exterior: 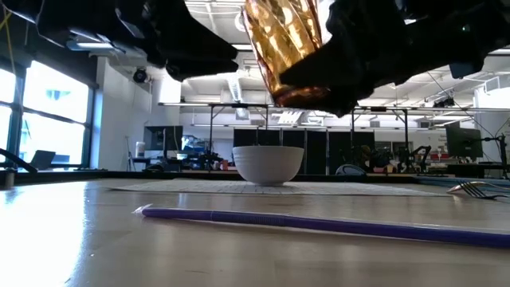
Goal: Pick & Place Utensil
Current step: Put the brown cup on the gray mat to the top right of the white bowl
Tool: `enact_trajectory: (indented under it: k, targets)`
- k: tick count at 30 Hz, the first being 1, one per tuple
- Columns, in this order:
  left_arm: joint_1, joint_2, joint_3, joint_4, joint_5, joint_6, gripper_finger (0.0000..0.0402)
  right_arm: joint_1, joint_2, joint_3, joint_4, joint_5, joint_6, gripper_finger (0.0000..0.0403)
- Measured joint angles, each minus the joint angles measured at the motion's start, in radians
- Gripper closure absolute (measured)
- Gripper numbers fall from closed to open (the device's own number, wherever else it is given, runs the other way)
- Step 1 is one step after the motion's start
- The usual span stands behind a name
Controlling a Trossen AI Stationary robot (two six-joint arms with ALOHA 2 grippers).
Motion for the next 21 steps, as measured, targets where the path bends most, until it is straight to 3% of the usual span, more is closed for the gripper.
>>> enact_trajectory:
  k: [3, 7, 11, 16, 21]
  targets:
    - [0.001, -0.066, 0.064, -0.235, 0.016, 0.0, 0.0181, 0.0, -0.062, 0.0, -0.15, 0.002, 0.044, 0.008]
    - [0.002, -0.091, 0.211, -0.507, 0.014, -0.01, 0.0181, 0.011, -0.146, -0.003, -0.257, 0.111, 0.056, 0.008]
    - [0.002, -0.08, 0.306, -0.57, 0.02, 0.021, 0.0181, 0.008, -0.235, -0.024, -0.284, 0.241, 0.056, 0.008]
    - [0.002, -0.079, 0.319, -0.596, -0.001, 0.002, 0.0181, -0.037, -0.347, -0.12, -0.329, 0.447, 0.124, 0.008]
    - [-0.007, -0.079, 0.318, -0.703, -0.026, -0.073, 0.0181, -0.17, -0.428, -0.247, -0.333, 0.476, 0.197, 0.008]
